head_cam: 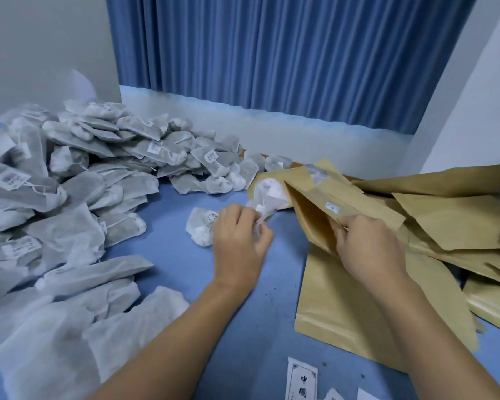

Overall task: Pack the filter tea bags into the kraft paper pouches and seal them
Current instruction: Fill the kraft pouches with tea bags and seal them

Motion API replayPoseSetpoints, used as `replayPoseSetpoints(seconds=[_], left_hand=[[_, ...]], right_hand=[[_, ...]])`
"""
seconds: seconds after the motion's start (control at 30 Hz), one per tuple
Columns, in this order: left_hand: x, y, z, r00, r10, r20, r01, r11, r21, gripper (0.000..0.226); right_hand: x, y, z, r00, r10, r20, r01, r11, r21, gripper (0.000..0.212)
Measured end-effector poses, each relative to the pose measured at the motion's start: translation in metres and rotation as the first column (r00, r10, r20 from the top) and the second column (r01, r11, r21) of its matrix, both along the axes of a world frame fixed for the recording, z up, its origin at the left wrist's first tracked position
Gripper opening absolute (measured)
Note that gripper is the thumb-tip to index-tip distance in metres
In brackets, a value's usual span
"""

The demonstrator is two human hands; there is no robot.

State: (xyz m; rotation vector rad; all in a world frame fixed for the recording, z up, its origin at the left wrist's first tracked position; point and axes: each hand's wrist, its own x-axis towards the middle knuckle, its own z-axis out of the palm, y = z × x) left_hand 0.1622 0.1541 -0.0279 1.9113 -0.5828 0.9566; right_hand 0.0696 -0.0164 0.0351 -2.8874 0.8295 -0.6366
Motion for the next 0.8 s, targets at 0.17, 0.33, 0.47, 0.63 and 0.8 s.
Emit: replayPoseSetpoints(seconds=[0.17, 0.33, 0.47, 0.63, 0.8], left_hand=[[-0.039, -0.035, 0.0, 0.91, -0.259, 0.323, 0.179, 0.95, 0.257, 0.009], [-0.024, -0.076, 0.011, 0.964, -0.234, -0.127, 0.266, 0.81, 0.522, 0.016], [0.002, -0.115, 0.028, 0.884, -0.177, -0.434, 0.36, 0.849, 0.386, 0.015], [-0.008, -0.112, 0.001, 0.853, -0.427, -0.3, 0.502, 0.83, 0.244, 0.022], [0.003, -0.069, 0.006, 0.971, -0.057, 0.231, 0.074, 0.995, -0.067, 0.02]], right_hand=[[0.001, -0.003, 0.009, 0.998, 0.02, -0.067, -0.017, 0.999, 0.04, 0.008], [-0.003, -0.008, 0.015, 0.993, 0.086, -0.077, -0.079, 0.993, 0.087, 0.027], [0.002, -0.005, 0.012, 0.99, 0.105, -0.098, -0.101, 0.994, 0.044, 0.027], [0.0, -0.015, 0.006, 0.997, 0.045, -0.067, -0.042, 0.998, 0.044, 0.021], [-0.002, -0.021, 0.007, 1.0, -0.018, 0.015, 0.018, 1.0, 0.012, 0.018]])
